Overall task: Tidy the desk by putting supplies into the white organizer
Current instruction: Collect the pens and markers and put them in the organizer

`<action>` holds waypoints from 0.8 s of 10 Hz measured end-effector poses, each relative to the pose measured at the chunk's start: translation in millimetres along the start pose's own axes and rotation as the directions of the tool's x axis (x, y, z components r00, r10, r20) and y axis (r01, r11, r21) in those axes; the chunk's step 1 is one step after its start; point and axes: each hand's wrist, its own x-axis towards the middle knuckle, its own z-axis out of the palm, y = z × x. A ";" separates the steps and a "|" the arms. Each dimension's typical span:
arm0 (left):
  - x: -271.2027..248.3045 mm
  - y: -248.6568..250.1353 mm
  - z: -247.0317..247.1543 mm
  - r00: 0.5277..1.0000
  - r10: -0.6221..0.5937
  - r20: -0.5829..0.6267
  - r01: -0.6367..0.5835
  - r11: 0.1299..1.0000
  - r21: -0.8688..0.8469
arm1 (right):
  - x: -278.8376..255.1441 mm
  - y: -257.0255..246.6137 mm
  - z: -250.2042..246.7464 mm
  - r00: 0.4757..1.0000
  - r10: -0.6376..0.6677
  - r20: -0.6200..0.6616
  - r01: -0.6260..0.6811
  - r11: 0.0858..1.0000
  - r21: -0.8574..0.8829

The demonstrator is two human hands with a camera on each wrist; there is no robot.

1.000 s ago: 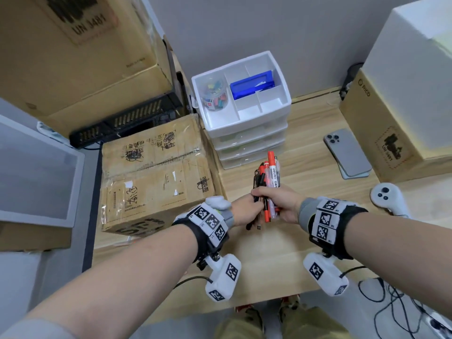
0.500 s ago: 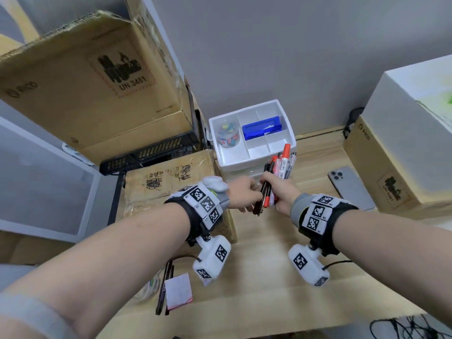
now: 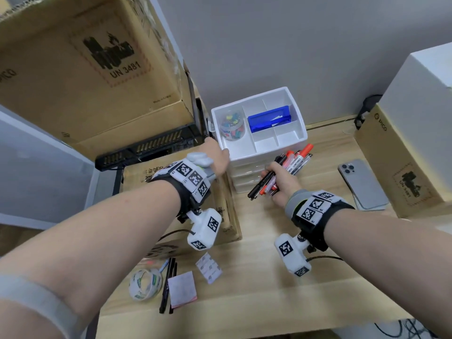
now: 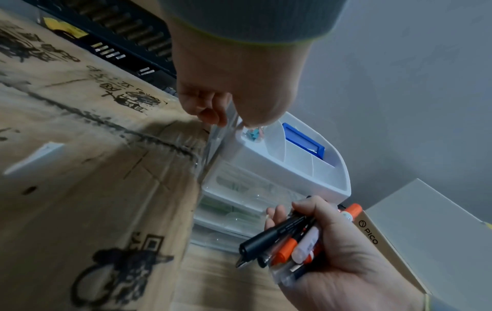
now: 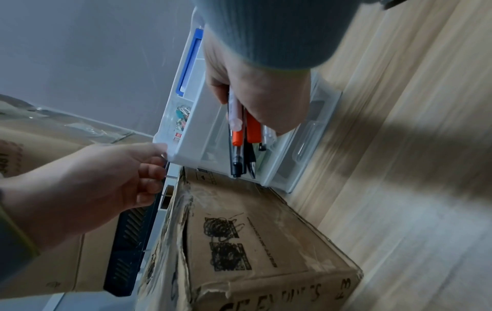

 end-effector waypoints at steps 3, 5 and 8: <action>3.4 8.4 -1.3 0.974 0.070 0.215 -0.064 0.997 -0.031 | -0.4 13.7 -22.8 0.998 0.024 0.064 -0.025 1.000 0.015; -4.7 10.5 -2.7 0.976 0.052 0.212 -0.039 0.997 -0.068 | -14.0 30.5 -42.2 0.995 0.037 0.093 -0.041 0.999 0.036; -12.8 13.8 -13.0 0.957 0.007 0.291 0.020 0.996 -0.087 | -42.4 49.6 -68.9 0.988 0.063 0.139 -0.072 0.995 0.062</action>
